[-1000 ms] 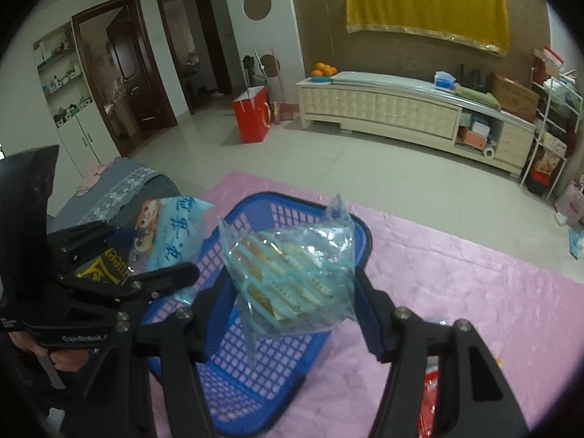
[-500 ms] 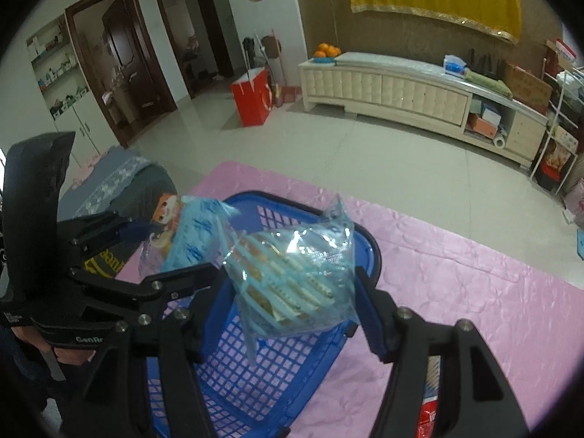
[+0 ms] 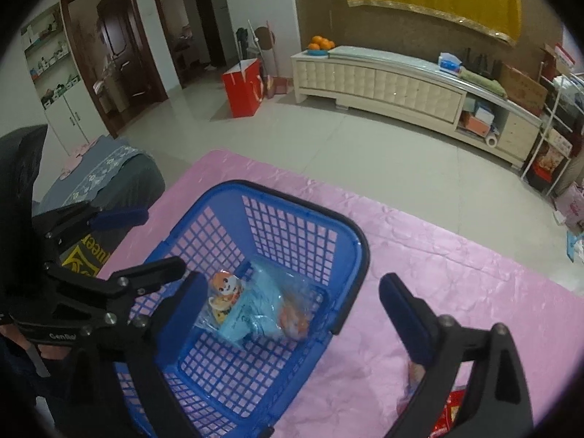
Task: Organize snacks
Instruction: 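Drop the cartoon bag in the basket with left gripper while right gripper drops a clear pack, then move both grippers back toward the snack pile, then grasp the orange candy bar with the left gripper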
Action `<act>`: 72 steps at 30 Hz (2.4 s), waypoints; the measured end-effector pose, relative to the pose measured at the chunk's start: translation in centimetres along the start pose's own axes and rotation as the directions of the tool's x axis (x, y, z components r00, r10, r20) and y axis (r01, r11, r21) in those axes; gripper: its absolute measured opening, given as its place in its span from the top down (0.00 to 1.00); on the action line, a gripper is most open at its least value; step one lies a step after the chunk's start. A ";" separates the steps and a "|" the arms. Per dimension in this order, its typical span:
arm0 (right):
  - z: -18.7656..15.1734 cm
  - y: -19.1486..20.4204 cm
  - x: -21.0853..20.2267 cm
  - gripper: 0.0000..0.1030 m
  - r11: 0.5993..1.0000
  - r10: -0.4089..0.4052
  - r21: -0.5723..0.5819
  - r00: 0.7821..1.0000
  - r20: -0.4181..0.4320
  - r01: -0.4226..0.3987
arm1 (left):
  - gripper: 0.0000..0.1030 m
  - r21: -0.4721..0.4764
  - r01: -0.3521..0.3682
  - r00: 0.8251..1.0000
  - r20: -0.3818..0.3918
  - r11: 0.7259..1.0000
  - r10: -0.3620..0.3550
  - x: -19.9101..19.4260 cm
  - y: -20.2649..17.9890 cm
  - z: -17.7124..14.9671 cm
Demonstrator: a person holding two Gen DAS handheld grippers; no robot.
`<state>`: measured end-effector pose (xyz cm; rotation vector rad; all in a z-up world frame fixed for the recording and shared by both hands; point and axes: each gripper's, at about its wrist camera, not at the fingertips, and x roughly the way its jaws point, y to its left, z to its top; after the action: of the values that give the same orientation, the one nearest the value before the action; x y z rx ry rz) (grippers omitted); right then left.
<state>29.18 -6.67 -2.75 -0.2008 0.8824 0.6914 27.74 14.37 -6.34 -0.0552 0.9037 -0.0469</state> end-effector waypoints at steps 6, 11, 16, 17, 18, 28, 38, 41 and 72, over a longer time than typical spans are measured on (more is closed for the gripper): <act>-1.2 0.1 -3.4 0.06 0.999 -0.033 0.031 0.999 0.031 0.032 | 0.26 0.008 0.015 1.000 0.021 1.000 -0.015 -2.7 -1.3 -1.4; -3.0 0.6 -6.9 0.06 0.997 -0.054 0.054 0.997 0.047 0.052 | 0.26 0.012 0.044 0.998 0.044 0.999 -0.045 -5.6 -3.1 -2.4; -4.8 0.6 -10.3 0.06 0.993 -0.090 0.078 0.994 0.065 0.085 | 0.26 0.060 0.052 0.996 0.066 0.997 -0.056 -8.6 -6.6 -3.8; -5.3 0.6 -11.2 0.06 0.992 -0.100 0.083 0.993 0.070 0.094 | 0.26 0.068 0.060 0.995 0.070 0.996 -0.064 -9.2 -7.3 -4.0; -5.9 0.4 -12.0 0.06 0.990 -0.111 0.093 0.991 0.075 0.104 | 0.26 0.074 0.070 0.994 0.074 0.995 -0.076 -9.9 -8.1 -4.4; -11.1 -2.3 -17.7 0.06 0.968 -0.196 0.178 0.976 0.096 0.177 | 0.19 0.154 0.135 0.985 0.087 0.979 -0.149 -12.5 -15.3 -7.0; -17.0 -7.4 -18.2 0.06 0.934 -0.238 0.283 0.971 0.029 0.221 | 0.19 0.137 0.194 0.980 0.012 0.971 -0.197 -8.7 -21.7 -9.1; -18.7 -9.0 -17.6 0.06 0.925 -0.253 0.297 0.968 0.012 0.238 | 0.19 0.116 0.198 0.980 -0.031 0.973 -0.195 -6.6 -23.1 -10.2; -27.1 -17.8 -10.2 0.06 0.886 -0.183 0.392 0.964 -0.193 0.247 | 0.80 0.081 0.209 0.914 -0.370 0.974 -0.166 9.6 -30.6 -15.7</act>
<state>18.56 -36.85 -14.14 0.0313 1.1136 0.2707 20.81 -17.25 -21.44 -0.0217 1.2609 -0.2993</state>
